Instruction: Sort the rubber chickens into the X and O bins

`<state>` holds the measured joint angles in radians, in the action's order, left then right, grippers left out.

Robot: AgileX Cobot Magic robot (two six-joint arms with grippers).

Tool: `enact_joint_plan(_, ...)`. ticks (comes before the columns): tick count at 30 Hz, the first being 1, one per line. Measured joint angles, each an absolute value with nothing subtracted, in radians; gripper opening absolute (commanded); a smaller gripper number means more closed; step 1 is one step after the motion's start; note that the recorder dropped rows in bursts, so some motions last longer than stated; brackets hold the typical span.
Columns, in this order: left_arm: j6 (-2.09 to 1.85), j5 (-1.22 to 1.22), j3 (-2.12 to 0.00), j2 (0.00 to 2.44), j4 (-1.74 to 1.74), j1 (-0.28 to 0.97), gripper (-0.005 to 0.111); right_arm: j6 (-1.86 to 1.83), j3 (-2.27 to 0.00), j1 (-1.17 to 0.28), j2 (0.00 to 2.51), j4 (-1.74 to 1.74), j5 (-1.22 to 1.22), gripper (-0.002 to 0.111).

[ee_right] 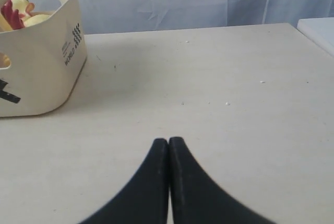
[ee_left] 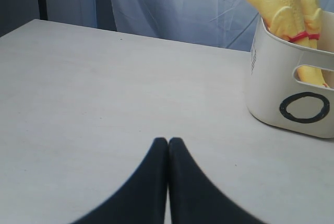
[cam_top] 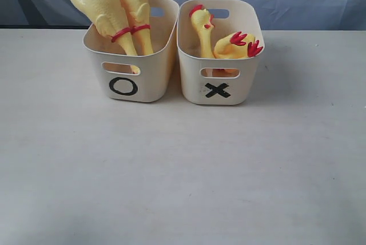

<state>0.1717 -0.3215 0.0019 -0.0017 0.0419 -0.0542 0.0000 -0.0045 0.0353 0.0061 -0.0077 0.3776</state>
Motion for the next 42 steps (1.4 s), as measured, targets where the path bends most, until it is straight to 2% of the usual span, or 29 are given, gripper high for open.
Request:
enact_joint_plan(6, 0.172, -0.322, 0.002, -0.002, 0.042, -0.054, 0.000, 0.000, -0.005, -0.025, 0.006, -0.016, 0.378, -0.001)
enact_joint_plan(42, 0.172, -0.322, 0.002, -0.002, 0.042, -0.054, 0.000, 0.000, -0.005, -0.015, 0.006, -0.016, 0.376, -0.001)
